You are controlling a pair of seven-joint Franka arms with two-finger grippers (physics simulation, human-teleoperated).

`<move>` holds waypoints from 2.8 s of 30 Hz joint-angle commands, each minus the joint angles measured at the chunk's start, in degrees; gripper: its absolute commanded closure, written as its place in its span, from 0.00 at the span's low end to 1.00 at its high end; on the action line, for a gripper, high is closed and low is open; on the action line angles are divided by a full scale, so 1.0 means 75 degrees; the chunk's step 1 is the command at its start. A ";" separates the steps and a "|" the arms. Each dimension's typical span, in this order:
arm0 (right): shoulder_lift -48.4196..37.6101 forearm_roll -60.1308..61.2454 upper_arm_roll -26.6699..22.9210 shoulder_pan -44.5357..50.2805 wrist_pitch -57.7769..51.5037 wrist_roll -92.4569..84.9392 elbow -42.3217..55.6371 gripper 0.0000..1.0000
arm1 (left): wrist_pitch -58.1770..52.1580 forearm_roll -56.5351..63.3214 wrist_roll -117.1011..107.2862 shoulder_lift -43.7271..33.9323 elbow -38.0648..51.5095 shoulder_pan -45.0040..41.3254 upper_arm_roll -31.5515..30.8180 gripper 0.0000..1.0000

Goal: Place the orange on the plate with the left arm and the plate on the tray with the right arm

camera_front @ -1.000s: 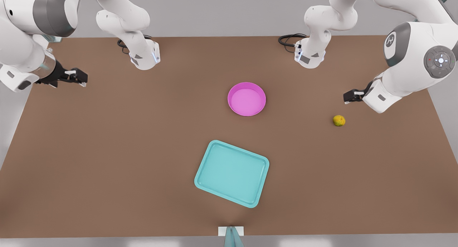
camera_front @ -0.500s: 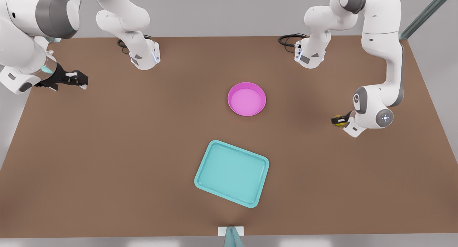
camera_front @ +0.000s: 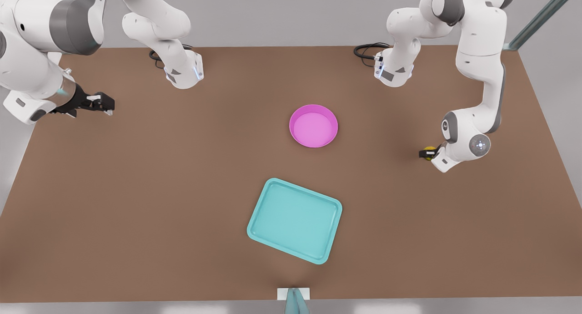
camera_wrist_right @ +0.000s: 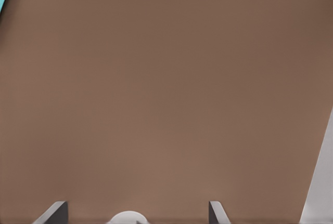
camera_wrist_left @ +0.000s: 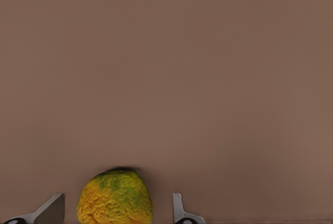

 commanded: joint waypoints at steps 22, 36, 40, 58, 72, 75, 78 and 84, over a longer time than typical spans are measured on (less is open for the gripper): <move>0.0024 0.0007 -0.0003 0.0008 -0.0012 -0.0021 -0.0064 0.00 | 0.0254 0.0016 0.0945 0.0459 0.0011 0.0118 0.0001 0.29; 0.0036 0.0007 -0.0015 -0.0004 0.0000 -0.0092 -0.0064 0.00 | -0.1783 -0.0125 -0.2098 -0.0350 0.0865 -0.2294 -0.0291 0.30; 0.0013 0.0007 -0.0015 0.0008 0.0011 -0.0092 -0.0052 0.00 | -0.3614 -0.0640 -0.6576 0.0527 0.3139 -0.4356 -0.1886 0.30; 0.0973 0.1390 0.0793 0.0114 0.1639 0.0025 -0.1528 0.00 | -0.9684 -0.0910 -0.3661 -0.0608 0.7359 -0.5320 0.3492 0.00; 0.3071 0.2328 0.1673 0.3278 0.7980 0.3154 -0.3579 0.00 | -0.7375 -0.0371 -0.2629 -0.1112 0.6996 0.0047 -0.1710 0.00; 0.3434 0.2328 0.1673 0.3395 0.8168 0.3236 -0.3556 0.00 | -0.7481 -0.0359 -0.2606 -0.1100 0.6996 0.0059 -0.1710 0.00; 0.3434 0.2339 0.1731 0.3407 0.8086 0.3236 -0.3720 0.00 | -0.7493 -0.0348 -0.2641 -0.1088 0.6996 0.0071 -0.1710 0.00; 0.3352 0.2339 0.1918 0.3489 0.8085 0.3213 -0.4036 0.00 | -0.7715 -0.0336 -0.2641 -0.1041 0.6984 0.0083 -0.1698 0.00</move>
